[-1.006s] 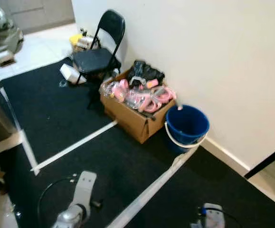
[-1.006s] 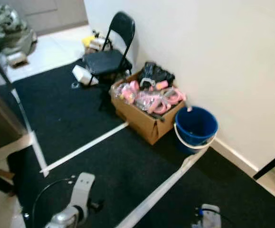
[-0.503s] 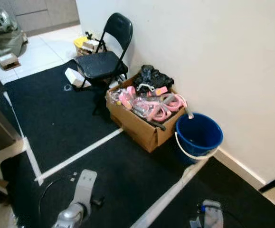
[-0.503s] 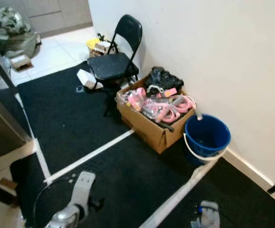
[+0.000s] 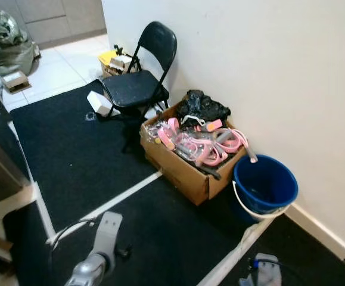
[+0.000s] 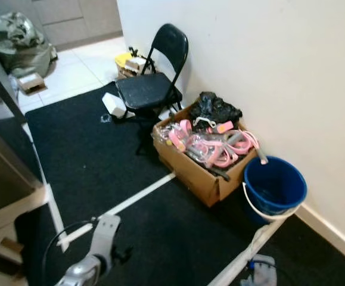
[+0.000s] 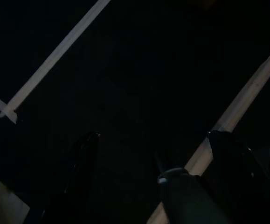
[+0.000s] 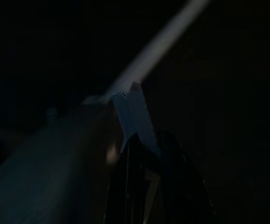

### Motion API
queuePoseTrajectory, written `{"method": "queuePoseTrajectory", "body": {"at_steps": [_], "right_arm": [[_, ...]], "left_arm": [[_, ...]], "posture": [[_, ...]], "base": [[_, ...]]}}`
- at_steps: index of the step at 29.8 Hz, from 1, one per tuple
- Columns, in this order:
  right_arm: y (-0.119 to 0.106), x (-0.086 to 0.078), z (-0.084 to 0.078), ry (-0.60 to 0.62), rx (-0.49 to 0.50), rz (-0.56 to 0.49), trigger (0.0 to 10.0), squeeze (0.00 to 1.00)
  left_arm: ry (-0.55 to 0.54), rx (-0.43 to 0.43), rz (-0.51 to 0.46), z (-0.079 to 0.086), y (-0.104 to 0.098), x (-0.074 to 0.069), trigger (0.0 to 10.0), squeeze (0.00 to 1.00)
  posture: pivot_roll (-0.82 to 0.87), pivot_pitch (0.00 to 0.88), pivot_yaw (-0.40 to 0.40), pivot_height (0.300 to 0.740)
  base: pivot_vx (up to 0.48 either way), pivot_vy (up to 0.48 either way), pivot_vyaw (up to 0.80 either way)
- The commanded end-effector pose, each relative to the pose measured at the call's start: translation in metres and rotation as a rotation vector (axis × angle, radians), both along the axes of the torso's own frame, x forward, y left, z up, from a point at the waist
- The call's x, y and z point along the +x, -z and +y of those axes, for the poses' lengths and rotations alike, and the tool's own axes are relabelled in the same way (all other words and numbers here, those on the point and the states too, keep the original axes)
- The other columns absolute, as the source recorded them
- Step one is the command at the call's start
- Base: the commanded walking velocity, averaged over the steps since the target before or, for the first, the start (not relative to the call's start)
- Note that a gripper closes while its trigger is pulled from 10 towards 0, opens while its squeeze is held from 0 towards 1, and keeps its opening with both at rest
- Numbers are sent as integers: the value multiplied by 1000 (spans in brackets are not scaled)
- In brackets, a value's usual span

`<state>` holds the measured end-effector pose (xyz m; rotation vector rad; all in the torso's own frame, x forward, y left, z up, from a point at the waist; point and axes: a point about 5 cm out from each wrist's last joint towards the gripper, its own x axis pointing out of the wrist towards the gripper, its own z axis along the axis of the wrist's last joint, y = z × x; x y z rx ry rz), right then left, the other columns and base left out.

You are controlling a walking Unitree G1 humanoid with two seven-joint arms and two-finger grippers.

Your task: Picking trash to rubbish bin

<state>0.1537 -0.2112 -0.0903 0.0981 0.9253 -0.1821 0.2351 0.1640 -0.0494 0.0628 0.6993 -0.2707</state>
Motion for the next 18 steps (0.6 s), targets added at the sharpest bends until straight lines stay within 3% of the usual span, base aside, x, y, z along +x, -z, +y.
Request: {"method": "queuePoseTrajectory", "body": {"at_steps": [1, 18], "right_arm": [[2, -7, -6, 7, -13, 26, 10000, 0], [3, -9, -6, -3, -17, 30, 10000, 0]], "left_arm": [[1, 2, 25, 0, 4, -5, 10000, 0], [-2, 1, 27, 0, 5, -7, 10000, 0]], "posture": [[22, 132, 50, 740], [21, 133, 49, 740]], "base": [[330, 0, 0], [329, 0, 0]]}}
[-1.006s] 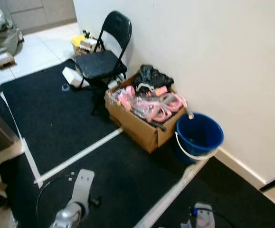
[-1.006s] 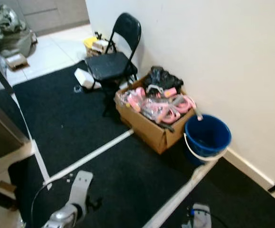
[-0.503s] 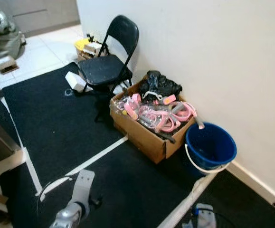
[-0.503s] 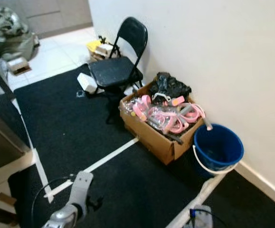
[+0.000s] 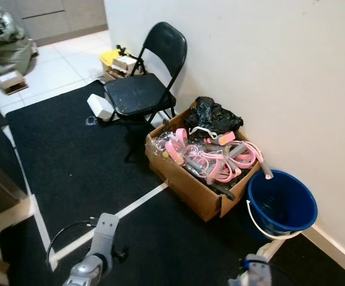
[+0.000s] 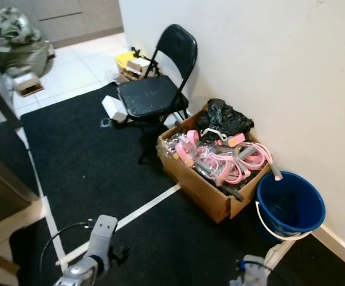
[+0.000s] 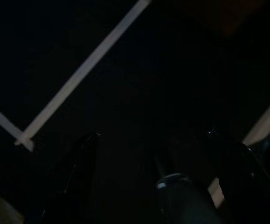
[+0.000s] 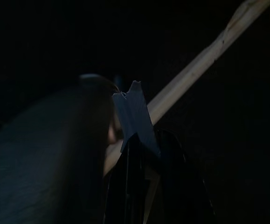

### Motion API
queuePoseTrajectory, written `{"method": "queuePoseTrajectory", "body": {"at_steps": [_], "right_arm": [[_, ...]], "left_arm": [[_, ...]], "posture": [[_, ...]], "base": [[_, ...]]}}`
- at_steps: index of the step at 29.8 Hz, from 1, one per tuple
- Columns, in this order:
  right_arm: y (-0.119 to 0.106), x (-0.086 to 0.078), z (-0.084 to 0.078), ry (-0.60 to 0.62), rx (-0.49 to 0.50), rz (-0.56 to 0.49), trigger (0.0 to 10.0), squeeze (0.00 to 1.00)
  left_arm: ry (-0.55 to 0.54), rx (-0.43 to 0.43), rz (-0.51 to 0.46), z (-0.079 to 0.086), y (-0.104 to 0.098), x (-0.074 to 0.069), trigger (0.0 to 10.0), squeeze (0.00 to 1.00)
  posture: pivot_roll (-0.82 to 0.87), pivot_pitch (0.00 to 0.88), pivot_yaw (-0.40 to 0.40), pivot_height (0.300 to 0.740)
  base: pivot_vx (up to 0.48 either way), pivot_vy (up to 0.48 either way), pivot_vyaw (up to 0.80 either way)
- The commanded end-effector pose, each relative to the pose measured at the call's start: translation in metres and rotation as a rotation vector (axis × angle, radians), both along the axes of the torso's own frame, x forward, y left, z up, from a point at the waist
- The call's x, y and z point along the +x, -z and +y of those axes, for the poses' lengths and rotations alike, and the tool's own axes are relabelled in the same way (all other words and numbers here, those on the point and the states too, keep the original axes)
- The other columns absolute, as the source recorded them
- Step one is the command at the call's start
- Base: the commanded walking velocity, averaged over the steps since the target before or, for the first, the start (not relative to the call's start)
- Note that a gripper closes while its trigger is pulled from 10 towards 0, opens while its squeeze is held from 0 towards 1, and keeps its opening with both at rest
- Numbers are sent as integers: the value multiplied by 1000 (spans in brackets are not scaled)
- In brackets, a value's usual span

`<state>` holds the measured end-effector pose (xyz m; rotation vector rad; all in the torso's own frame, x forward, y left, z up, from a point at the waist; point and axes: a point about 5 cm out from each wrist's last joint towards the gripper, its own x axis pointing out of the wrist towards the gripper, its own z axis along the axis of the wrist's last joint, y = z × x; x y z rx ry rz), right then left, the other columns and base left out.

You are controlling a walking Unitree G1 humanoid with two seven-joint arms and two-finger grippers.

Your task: Picking trash to rubbish bin

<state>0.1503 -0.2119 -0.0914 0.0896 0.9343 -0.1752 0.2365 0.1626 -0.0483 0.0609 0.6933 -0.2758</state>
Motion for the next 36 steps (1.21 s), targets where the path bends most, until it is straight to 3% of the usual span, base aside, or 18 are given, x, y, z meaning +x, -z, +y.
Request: {"method": "queuePoseTrajectory", "body": {"at_steps": [1, 7, 25, 36], "right_arm": [[2, -6, -5, 7, -14, 21, 10000, 0], [2, -6, -5, 8, -14, 21, 10000, 0], [1, -5, -4, -49, -35, 32, 10000, 0], [1, -3, -1, -71, -38, 36, 10000, 0]], "left_arm": [[-6, 5, 33, 2, 6, -8, 10000, 0], [-5, 7, 28, 2, 6, -8, 10000, 0], [-18, 46, -5, 6, 3, -6, 10000, 0], [-15, 60, -12, 6, 3, -6, 10000, 0]], "posture": [[21, 134, 49, 740], [21, 134, 49, 740], [24, 136, 50, 740], [22, 131, 51, 740]], "base": [[330, 0, 0], [319, 0, 0], [0, 0, 0], [0, 0, 800]]}}
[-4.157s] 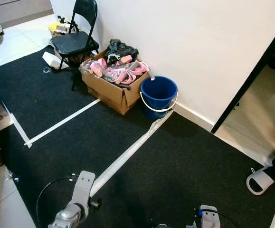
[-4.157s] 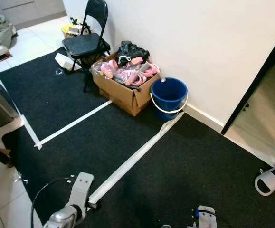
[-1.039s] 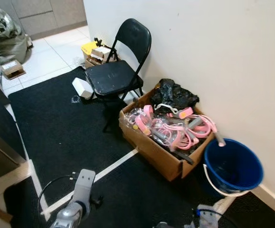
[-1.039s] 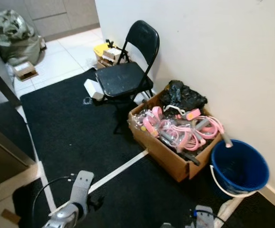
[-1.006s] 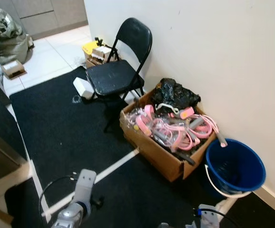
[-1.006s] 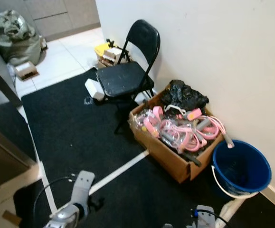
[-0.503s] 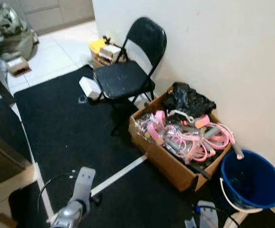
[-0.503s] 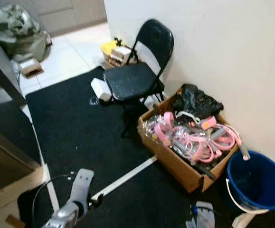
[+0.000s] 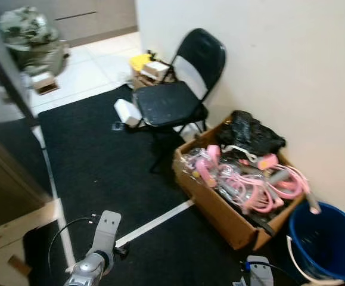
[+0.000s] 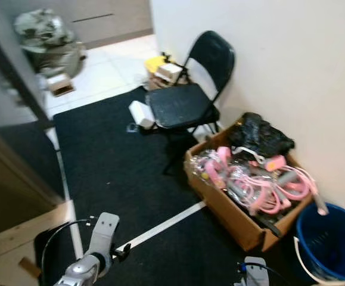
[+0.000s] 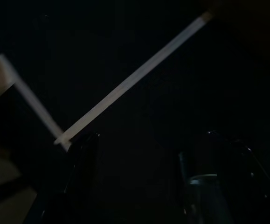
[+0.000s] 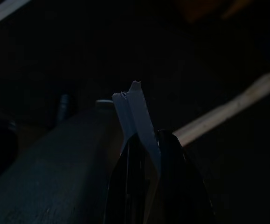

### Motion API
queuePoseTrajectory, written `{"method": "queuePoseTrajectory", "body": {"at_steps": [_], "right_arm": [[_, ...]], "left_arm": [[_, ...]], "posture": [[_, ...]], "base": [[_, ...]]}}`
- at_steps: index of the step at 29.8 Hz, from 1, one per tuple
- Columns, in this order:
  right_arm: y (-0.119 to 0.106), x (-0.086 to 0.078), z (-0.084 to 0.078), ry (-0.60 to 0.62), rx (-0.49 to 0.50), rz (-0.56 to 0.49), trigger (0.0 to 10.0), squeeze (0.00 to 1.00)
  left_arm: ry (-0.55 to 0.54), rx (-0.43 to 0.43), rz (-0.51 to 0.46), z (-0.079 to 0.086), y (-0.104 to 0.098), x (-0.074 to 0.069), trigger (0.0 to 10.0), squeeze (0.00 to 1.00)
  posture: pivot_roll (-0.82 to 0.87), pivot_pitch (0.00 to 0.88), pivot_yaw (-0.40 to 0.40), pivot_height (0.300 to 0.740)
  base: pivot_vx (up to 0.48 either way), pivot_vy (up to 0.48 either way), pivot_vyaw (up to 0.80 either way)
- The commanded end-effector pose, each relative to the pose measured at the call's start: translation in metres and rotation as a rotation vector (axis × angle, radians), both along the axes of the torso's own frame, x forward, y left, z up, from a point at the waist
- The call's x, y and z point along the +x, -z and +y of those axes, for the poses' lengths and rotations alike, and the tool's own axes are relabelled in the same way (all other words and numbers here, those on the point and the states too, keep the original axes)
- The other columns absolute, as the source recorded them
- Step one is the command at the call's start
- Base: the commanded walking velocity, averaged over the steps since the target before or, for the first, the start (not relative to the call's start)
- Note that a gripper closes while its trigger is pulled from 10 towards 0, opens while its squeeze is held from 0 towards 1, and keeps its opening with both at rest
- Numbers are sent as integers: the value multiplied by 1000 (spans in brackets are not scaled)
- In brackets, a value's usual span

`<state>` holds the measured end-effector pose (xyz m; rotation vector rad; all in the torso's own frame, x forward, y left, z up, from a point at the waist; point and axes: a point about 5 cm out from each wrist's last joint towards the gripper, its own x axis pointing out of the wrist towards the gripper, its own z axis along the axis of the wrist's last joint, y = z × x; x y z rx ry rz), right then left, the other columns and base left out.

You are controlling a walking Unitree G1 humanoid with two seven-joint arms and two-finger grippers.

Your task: Picking trash to rubbish bin

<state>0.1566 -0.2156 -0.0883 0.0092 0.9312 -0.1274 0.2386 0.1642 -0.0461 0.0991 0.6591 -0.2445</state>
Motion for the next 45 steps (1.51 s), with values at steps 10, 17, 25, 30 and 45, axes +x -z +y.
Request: {"method": "queuePoseTrajectory", "body": {"at_steps": [10, 17, 25, 30, 45], "right_arm": [[4, -8, 4, -9, 8, 38, 10000, 0], [4, -9, 3, -15, 3, 38, 10000, 0], [5, -11, 0, -27, -5, 45, 10000, 0], [4, -11, -1, -30, -7, 47, 10000, 0], [4, -10, -1, -45, -18, 52, 10000, 0]], "left_arm": [[3, 25, 26, 4, 5, -7, 10000, 0], [1, 23, 35, 4, 6, -8, 10000, 0], [-7, 64, 34, 7, 7, -8, 10000, 0], [-10, 62, 38, 7, 7, -8, 10000, 0], [-8, 115, 69, 9, 11, -12, 10000, 0]], "posture": [[20, 116, 51, 740], [18, 107, 50, 740], [18, 99, 46, 740], [17, 97, 45, 740], [14, 94, 45, 740]], "base": [[0, 0, 800], [0, 0, 800], [0, 0, 800], [0, 0, 800], [0, 0, 800]]}}
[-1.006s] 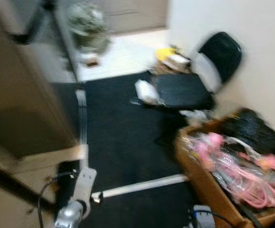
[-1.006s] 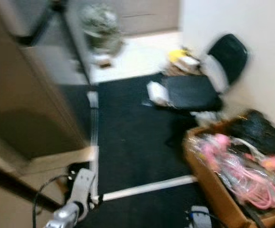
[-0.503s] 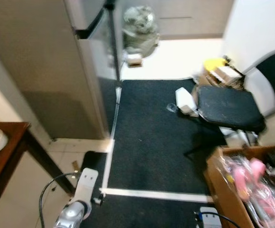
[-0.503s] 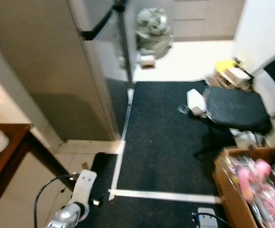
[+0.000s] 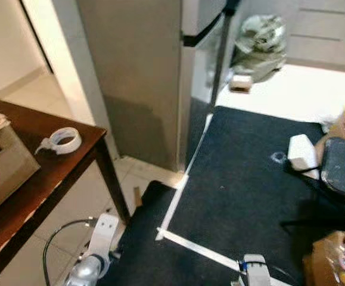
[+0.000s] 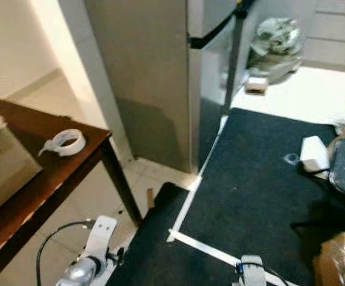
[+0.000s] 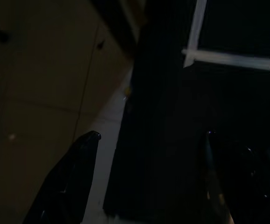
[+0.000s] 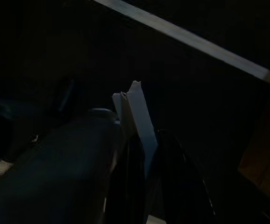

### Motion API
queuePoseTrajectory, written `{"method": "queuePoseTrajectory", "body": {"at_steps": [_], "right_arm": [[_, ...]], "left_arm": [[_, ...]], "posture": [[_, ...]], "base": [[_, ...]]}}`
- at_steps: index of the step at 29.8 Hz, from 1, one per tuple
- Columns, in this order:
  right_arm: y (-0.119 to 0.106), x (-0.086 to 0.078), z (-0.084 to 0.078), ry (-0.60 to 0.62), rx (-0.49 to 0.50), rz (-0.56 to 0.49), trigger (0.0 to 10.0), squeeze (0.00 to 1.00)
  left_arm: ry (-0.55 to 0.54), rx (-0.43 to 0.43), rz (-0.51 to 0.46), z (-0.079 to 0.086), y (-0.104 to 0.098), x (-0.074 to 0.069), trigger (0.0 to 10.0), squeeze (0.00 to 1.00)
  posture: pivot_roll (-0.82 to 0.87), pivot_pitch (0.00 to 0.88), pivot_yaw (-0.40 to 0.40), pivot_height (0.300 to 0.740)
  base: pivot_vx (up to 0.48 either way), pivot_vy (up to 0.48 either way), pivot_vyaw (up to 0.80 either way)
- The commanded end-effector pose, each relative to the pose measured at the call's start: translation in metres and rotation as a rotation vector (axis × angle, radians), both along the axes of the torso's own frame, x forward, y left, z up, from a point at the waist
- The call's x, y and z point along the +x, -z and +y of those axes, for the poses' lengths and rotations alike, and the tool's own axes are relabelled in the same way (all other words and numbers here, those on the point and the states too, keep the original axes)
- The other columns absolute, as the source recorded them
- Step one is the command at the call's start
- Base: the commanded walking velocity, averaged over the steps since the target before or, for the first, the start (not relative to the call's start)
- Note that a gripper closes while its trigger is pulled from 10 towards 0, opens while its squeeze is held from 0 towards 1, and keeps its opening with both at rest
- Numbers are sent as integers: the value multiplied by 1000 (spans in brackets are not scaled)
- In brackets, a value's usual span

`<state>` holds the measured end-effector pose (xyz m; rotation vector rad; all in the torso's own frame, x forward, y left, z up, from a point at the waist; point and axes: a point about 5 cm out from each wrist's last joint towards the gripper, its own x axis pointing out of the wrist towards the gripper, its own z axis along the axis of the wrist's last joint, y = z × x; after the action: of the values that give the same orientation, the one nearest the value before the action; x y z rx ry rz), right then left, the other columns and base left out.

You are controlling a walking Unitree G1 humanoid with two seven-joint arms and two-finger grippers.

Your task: Picking trash to rubbish bin

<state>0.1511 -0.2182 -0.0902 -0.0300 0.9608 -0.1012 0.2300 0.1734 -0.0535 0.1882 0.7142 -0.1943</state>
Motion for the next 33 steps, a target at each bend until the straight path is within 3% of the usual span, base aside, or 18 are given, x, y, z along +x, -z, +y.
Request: {"method": "queuePoseTrajectory", "body": {"at_steps": [1, 9, 15, 33], "right_arm": [[2, -4, 2, -6, 2, 21, 10000, 0], [2, -4, 2, -19, 1, 23, 10000, 0], [3, -5, 2, -24, 1, 26, 10000, 0], [2, -3, 2, -41, -6, 38, 10000, 0]], "left_arm": [[10, 10, 28, 0, 3, -4, 10000, 0], [29, -51, 87, -5, 8, -10, 10000, 0], [48, -24, 146, -6, 12, -14, 10000, 0], [5, -31, 154, 0, 12, -14, 10000, 0]], "posture": [[14, 94, 45, 740], [12, 94, 47, 740], [11, 94, 47, 740], [13, 116, 53, 740]], "base": [[0, 0, 800], [0, 0, 800], [0, 0, 800], [0, 0, 800]]}}
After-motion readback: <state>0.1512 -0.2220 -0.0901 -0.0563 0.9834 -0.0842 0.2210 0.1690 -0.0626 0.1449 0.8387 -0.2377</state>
